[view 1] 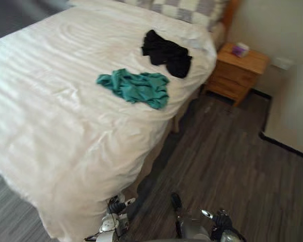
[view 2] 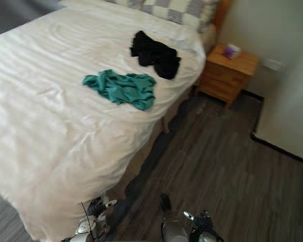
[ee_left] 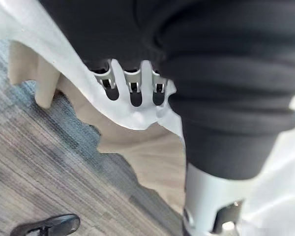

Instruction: Tidy the bed and pick cloth on bed and put in laundry

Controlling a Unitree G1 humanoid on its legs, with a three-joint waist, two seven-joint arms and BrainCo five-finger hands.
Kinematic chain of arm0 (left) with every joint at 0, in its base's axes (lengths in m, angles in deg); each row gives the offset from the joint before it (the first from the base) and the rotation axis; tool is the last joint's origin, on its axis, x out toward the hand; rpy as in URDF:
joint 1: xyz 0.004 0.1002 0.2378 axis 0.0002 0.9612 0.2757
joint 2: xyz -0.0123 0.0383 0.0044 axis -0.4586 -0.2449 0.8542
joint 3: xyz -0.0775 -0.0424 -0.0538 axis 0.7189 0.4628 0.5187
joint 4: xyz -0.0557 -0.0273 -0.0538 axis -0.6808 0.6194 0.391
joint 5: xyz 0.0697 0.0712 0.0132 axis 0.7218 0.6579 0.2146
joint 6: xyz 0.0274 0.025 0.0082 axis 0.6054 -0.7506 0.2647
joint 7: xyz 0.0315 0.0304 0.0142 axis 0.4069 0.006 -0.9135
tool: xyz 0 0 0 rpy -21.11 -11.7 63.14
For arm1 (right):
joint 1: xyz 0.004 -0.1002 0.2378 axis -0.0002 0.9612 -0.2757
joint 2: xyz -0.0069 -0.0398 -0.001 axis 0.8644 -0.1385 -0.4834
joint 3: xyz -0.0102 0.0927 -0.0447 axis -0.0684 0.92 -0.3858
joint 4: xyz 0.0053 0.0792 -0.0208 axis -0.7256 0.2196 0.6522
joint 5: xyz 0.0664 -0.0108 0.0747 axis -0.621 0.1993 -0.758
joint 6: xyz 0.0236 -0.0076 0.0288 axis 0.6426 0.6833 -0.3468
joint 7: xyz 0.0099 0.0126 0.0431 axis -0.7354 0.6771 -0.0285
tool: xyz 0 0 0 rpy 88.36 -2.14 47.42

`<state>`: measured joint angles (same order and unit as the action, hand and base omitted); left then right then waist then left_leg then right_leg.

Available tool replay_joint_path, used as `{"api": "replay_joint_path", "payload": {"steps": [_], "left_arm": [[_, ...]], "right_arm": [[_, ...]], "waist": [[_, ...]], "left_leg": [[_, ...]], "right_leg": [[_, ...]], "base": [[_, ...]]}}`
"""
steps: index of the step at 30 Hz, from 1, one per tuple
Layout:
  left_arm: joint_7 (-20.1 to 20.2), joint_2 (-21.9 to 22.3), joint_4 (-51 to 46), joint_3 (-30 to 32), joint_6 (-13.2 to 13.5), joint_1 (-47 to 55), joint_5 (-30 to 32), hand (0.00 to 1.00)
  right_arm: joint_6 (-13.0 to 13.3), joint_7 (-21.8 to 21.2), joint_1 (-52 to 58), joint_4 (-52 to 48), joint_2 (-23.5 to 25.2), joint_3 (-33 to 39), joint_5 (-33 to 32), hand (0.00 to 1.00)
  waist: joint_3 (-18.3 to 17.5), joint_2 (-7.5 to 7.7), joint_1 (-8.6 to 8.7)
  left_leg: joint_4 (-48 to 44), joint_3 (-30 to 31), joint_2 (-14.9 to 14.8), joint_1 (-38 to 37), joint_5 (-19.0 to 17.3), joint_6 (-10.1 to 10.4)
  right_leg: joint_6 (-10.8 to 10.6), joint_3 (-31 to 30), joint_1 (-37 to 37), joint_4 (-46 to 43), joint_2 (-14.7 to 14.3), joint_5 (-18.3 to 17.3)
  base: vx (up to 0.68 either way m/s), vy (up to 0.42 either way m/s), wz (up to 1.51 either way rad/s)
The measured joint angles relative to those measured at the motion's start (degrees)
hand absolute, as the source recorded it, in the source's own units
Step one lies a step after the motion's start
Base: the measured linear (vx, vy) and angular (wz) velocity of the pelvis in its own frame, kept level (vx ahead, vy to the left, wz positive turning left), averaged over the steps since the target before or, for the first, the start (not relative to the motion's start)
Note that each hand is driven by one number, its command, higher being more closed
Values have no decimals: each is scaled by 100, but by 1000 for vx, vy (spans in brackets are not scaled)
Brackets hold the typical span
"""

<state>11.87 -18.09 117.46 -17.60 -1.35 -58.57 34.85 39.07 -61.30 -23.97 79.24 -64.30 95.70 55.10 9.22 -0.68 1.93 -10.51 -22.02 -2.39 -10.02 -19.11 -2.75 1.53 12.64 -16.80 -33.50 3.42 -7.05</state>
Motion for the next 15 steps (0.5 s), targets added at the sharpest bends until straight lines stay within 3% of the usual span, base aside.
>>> {"api": "replay_joint_path", "payload": {"steps": [2,4,5,6,9,11,12,15], "left_arm": [[0,-1,228,-1,-45,-21,-8,0],[0,-36,463,-1,-84,-26,-21,0],[-1,-79,585,24,-103,-48,-26,0],[2,-91,602,57,-105,-66,-25,0],[-5,-55,807,158,-157,-85,-22,0],[-17,-58,874,212,-204,-81,-11,0],[-21,-288,1310,220,-267,-120,58,0],[-21,-287,1310,220,-267,-120,58,0]], "right_arm": [[12,-13,61,25,22,5,-4,0],[7,-26,53,273,35,24,-4,0],[-5,-29,50,415,50,49,-3,0],[-5,-30,39,498,59,76,-5,0],[-25,-35,-99,848,-15,204,-5,0],[-48,-30,-119,928,-30,293,-6,0],[-163,24,-358,1248,-58,469,209,0],[-164,24,-358,1249,-58,470,209,0]], "waist": [[-31,54,6],[-138,221,29],[-232,340,8],[-254,311,-12],[-332,157,-87],[-371,89,-119],[-288,189,-129],[-288,189,-128]], "left_leg": [[-67,-143,6,35,4,-6],[-80,-169,90,190,77,2],[29,-164,147,292,238,34],[85,-159,163,368,318,73],[403,-163,66,468,685,196],[482,-167,25,462,701,216],[661,353,157,325,736,235],[661,355,158,325,736,235]], "right_leg": [[-167,-237,310,-438,102,-423],[-429,-467,809,286,165,-717],[-407,-516,994,982,120,-738],[-396,-557,1064,1334,88,-715],[-295,-838,1360,2615,-234,134],[-254,-997,1484,3091,-350,450],[-325,-987,1902,3948,-328,1101],[-329,-985,1904,3948,-327,1104]], "base": [[-111,4,-60],[-63,-60,-30],[-33,-68,-19],[-49,-101,-31],[-36,-82,-48],[-24,-69,-54],[-18,-30,-22],[0,0,0]]}}
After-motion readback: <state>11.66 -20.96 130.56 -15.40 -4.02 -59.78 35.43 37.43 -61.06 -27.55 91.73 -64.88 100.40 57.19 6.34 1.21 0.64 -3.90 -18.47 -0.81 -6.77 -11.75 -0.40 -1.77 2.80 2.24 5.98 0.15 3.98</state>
